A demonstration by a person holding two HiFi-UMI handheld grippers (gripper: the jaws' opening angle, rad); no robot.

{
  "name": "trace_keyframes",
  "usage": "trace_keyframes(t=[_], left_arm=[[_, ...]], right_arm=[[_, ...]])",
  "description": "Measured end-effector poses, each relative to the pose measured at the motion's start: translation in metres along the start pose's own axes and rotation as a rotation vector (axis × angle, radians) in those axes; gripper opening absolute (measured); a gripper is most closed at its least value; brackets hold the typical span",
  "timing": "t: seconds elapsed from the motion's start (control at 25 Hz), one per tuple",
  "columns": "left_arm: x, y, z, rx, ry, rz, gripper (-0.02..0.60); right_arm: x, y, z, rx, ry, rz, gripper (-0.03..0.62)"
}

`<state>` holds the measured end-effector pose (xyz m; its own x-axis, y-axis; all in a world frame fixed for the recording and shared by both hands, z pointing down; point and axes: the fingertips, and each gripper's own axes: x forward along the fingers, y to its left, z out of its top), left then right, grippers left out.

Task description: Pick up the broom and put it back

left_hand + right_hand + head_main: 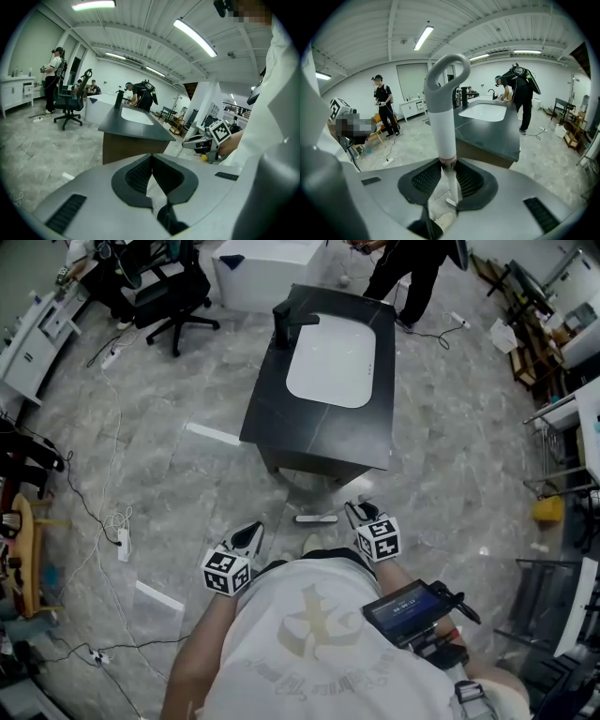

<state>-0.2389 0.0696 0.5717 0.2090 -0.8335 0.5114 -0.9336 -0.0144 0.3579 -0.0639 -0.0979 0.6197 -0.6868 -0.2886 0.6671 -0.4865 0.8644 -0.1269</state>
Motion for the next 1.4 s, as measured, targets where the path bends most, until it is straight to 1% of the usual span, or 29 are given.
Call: trace_keyframes(t=[0.28,1.0,1.4], left_arm=[[0.006,0.01,0.006,-0.007,-0.002,0.021,0.012],[0.015,0.017,0.012,-0.05,-0.001,0.077,0.012],[0.012,0.023,0.008,-0.077,0.0,0.115,0.012]], right_arm=[[0.016,-0.007,0.006,-0.024,0.007,0.015,0.11],[0.057,-0.041,0.041,-0.014,-0.022,0.022,0.11],[0.076,-0.071,0.054,0.001,-0.01,-0.011,0.11]])
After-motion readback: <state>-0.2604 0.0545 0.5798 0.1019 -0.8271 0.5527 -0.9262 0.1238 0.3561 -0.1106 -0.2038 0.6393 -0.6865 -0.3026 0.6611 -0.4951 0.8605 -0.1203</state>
